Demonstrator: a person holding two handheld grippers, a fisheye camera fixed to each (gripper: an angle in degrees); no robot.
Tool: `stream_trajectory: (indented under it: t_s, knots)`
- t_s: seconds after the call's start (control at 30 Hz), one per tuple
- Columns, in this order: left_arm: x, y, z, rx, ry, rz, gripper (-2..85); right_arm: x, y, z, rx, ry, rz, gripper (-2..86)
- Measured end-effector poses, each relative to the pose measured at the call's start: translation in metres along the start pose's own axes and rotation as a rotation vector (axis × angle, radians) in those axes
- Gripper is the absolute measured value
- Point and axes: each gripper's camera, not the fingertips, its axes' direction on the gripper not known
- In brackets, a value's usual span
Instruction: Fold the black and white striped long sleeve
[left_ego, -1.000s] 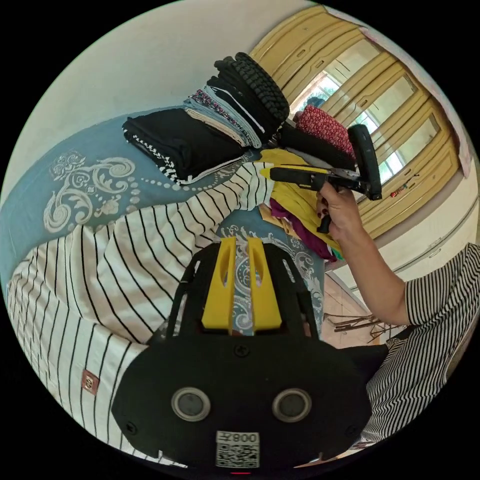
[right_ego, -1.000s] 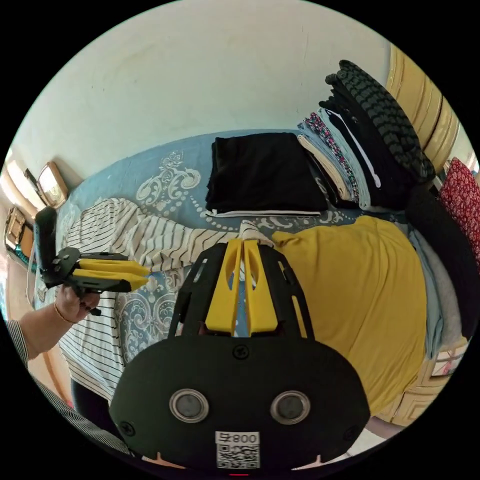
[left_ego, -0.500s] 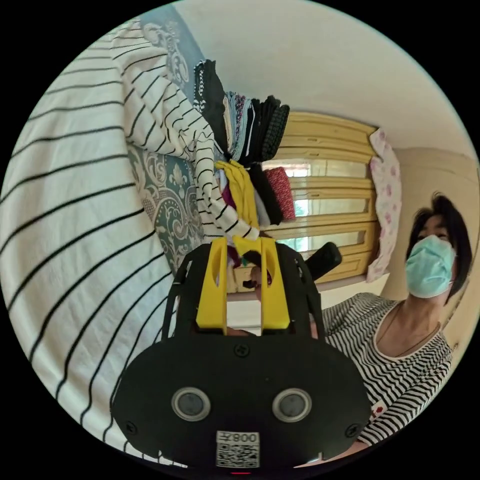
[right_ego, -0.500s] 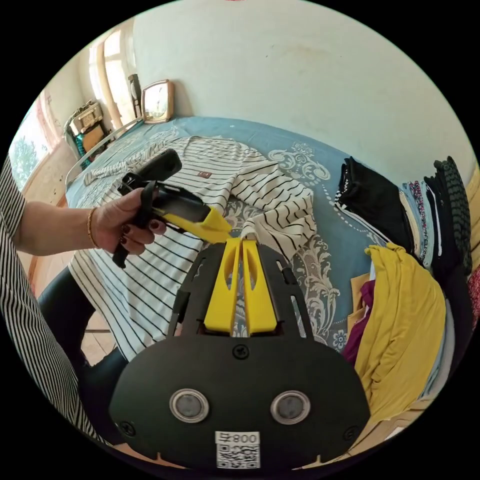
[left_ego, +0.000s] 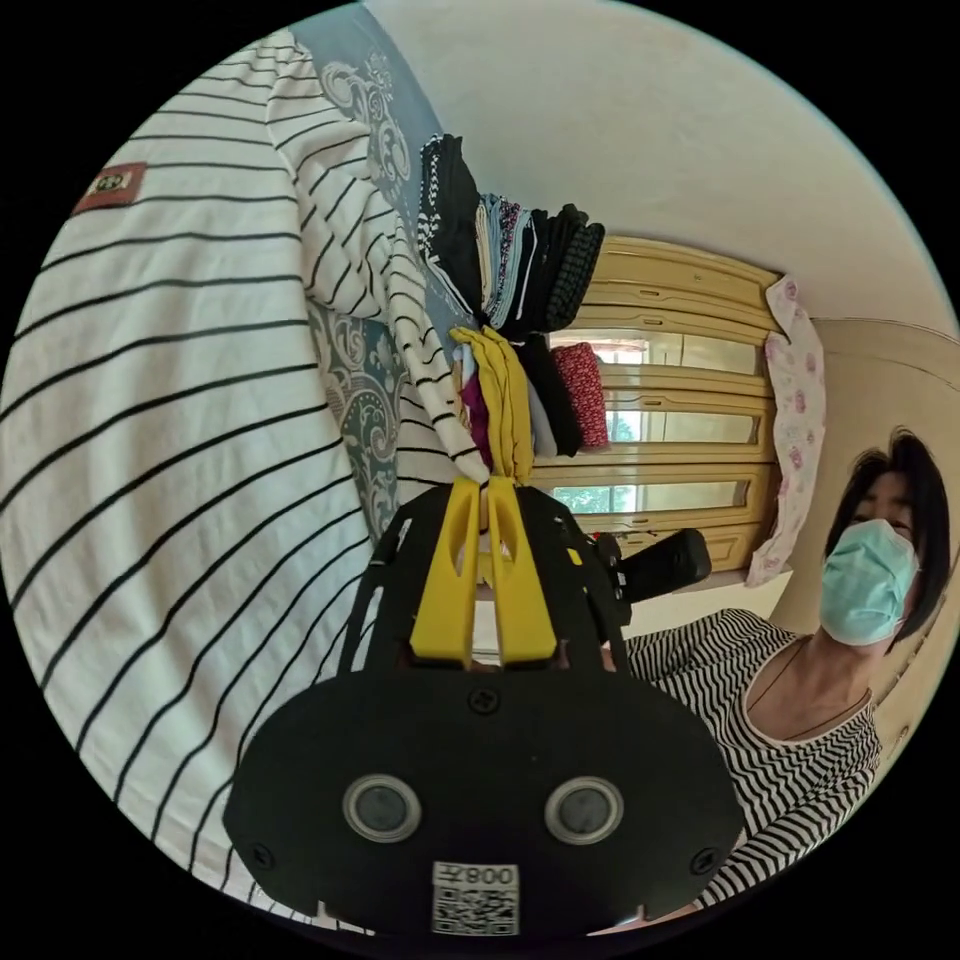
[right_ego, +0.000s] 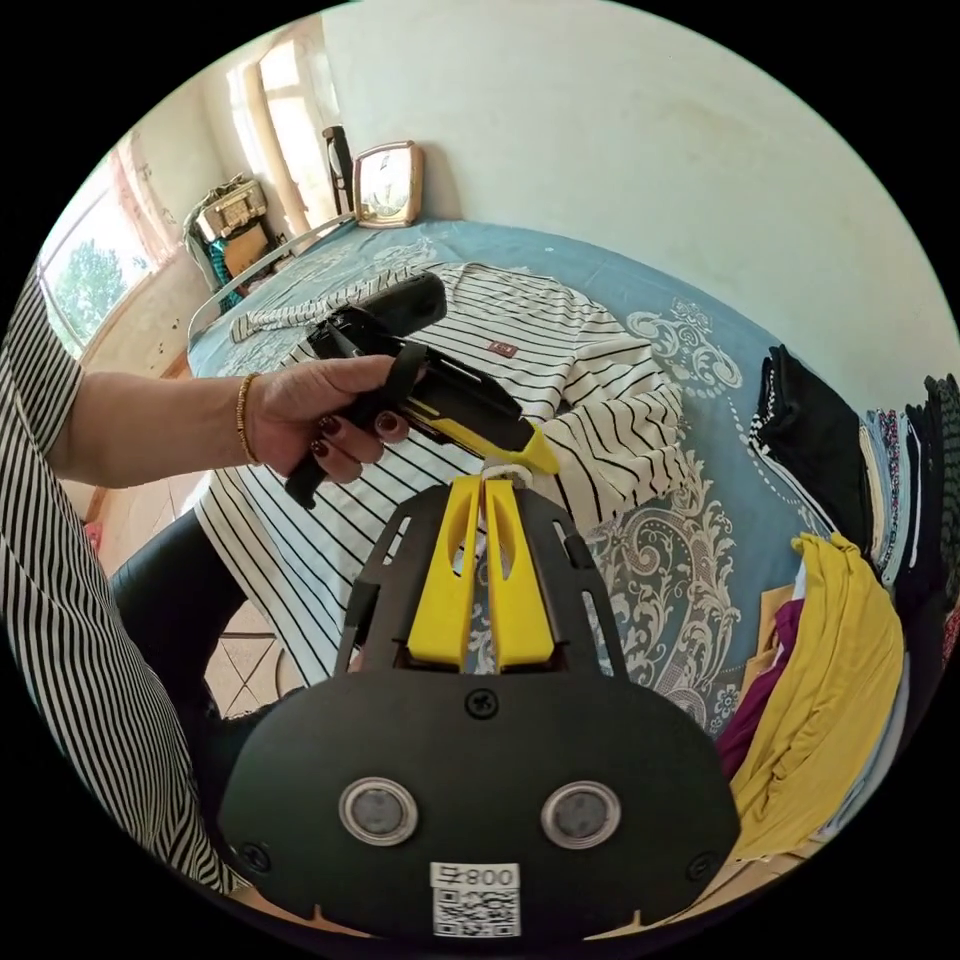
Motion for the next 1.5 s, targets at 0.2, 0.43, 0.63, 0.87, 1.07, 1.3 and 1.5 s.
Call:
stream_trajectory:
  t_s: [0.2, 0.43, 0.63, 0.87, 1.07, 1.3, 1.5]
  knots:
    - [-0.021, 0.022, -0.037, 0.104, 0.099, -0.014, 1.5, 0.036, 0.025, 0.004, 0.034, -0.193, 0.234, 4.0]
    - [-0.034, 0.052, -0.061, 0.148, 0.26, 0.002, 1.3, 0.113, 0.069, 0.069, 0.319, -0.932, 0.746, 8.9]
    - [-0.039, 0.079, -0.079, 0.16, 0.32, 0.031, 1.3, 0.096, 0.053, 0.119, 0.429, -1.303, 0.85, 9.8]
    - [-0.066, 0.113, -0.11, 0.202, 0.336, 0.001, 1.3, 0.044, 0.016, 0.155, 0.466, -1.634, 0.863, 6.5]
    - [-0.082, 0.137, -0.158, 0.201, 0.267, 0.013, 1.3, 0.014, -0.026, 0.155, 0.496, -1.659, 0.809, 1.8]
    - [-0.122, 0.168, -0.226, 0.188, 0.19, -0.035, 1.2, -0.026, -0.088, 0.151, 0.373, -1.517, 0.78, 0.9]
    - [-0.143, 0.18, -0.277, 0.123, 0.12, -0.034, 1.3, -0.062, -0.152, 0.149, 0.285, -1.367, 0.728, 0.8]
